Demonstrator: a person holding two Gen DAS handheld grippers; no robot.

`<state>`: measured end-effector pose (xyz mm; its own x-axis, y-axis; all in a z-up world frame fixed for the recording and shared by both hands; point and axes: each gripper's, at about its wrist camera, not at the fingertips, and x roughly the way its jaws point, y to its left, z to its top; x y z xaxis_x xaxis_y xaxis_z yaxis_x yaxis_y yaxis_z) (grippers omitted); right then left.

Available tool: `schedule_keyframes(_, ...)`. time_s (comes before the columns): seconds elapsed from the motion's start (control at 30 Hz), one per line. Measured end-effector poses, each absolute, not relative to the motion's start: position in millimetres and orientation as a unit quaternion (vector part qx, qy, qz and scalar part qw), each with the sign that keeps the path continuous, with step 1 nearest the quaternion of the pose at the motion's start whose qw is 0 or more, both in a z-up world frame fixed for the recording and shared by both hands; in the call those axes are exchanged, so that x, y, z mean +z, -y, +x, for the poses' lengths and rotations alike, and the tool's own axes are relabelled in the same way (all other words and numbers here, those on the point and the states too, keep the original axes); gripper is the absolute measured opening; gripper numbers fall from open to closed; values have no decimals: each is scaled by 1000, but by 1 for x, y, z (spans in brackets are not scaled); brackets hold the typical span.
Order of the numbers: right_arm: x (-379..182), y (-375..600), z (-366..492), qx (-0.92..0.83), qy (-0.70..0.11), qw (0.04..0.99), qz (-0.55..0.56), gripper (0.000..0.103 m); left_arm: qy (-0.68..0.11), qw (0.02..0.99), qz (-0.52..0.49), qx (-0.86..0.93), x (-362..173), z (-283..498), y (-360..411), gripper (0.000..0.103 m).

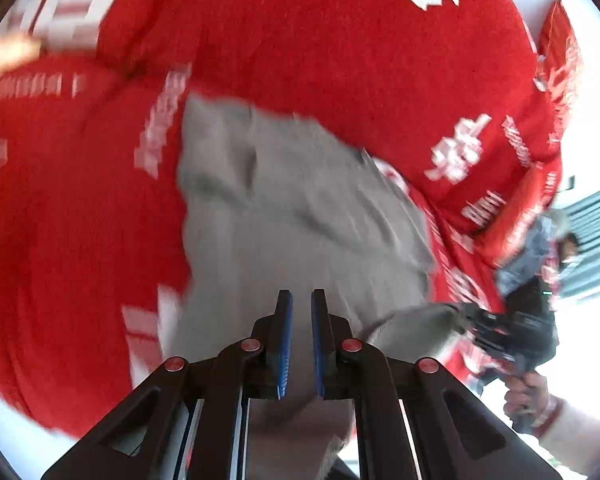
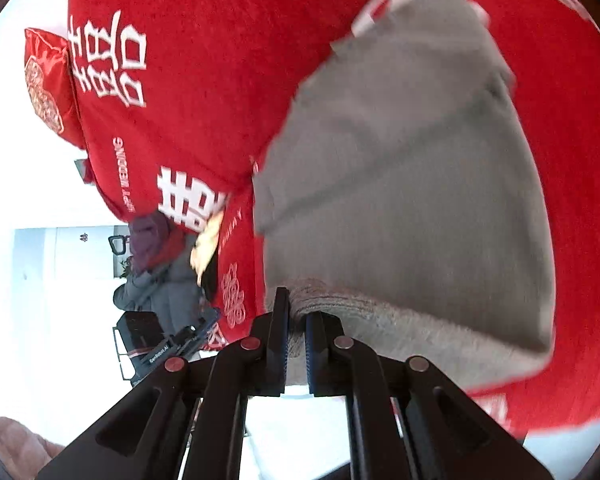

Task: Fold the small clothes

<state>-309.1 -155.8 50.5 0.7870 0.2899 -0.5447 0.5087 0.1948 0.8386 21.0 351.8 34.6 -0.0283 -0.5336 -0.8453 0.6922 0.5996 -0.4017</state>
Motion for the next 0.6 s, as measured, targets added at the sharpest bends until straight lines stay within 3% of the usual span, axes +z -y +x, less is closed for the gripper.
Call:
schedule_keyframes(0.17, 40, 209, -278, -108, -322, 699, 630, 7, -535, 746, 164, -362, 30, 53, -314, 11)
schedule_keyframes(0.2, 34, 218, -275, -117, -331, 694, 629, 7, -543, 743, 165, -356, 27, 56, -314, 16)
schedule_keyframes(0.23, 29, 227, -274, -128, -347, 689, 623, 7, -549, 740, 167, -351, 24, 59, -319, 26)
schedule_keyframes(0.3, 16, 237, -276, -148, -382, 677, 611, 8, -548, 744, 180, -336, 20, 56, -324, 100)
schedule_keyframes(0.4, 11, 239, -278, -155, -428, 671, 585, 15, -549, 738, 204, -336, 14, 40, -319, 103)
schedule_keyframes(0.43, 18, 235, -277, -152, -443, 683, 560, 24, -560, 726, 212, -339, 9, 37, -320, 103)
schedule_keyframes(0.47, 26, 232, -276, -151, -455, 696, 535, 51, -570, 715, 218, -343, 1, 29, -309, 103)
schedule_keyframes(0.5, 32, 229, -275, -152, -466, 705, 513, 63, -583, 698, 228, -348, -6, 24, -305, 103)
schedule_keyframes(0.53, 39, 224, -274, -153, -480, 716, 483, 69, -592, 685, 239, -351, -14, 21, -303, 103)
schedule_keyframes(0.6, 46, 218, -274, -152, -503, 725, 445, 69, -608, 662, 259, -353, -32, 15, -297, 103)
